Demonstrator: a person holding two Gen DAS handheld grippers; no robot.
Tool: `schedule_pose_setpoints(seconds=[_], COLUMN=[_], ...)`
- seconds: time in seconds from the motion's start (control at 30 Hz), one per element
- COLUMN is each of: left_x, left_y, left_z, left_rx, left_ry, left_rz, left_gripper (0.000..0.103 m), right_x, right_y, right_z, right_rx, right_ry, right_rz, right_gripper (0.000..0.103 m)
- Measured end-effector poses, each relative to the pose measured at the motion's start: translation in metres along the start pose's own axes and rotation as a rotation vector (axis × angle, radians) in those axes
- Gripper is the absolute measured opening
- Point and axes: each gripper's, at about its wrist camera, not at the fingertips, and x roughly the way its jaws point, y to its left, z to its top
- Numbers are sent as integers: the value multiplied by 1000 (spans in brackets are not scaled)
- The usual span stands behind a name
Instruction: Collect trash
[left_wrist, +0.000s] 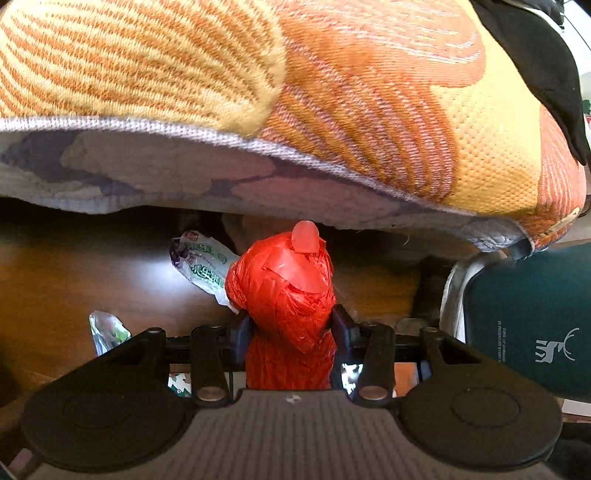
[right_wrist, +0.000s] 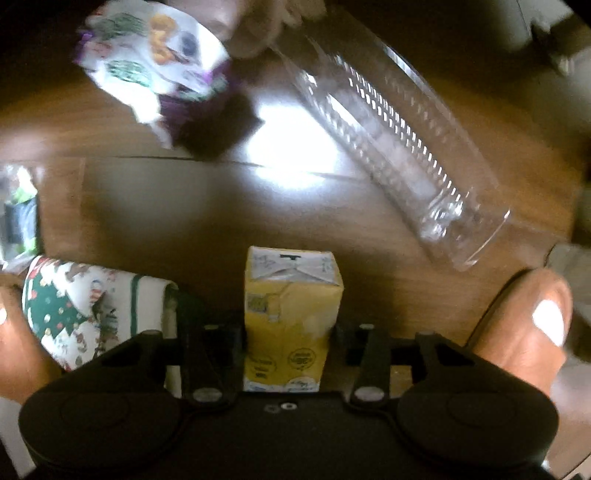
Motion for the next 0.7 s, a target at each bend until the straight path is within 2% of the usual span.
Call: schedule_pose_setpoints(seconds=[0.3, 0.5, 0.7], left_x=[-18, -36, -64], left_y=[-9, -20, -37], left_z=[-2, -3, -16], left_rx=[44, 79, 118], left_ry=[-68, -121, -202], left_rz=[-4, -21, -33], left_gripper=[44, 44, 44], right_x=[-73, -148, -237], right_y=[1, -1, -10], right_z=[-9, -10, -33], right_rx=[19, 42, 59], right_ry=[-145, -283, -435], right_rz=[-11, -7, 14], right_gripper=[43, 43, 42])
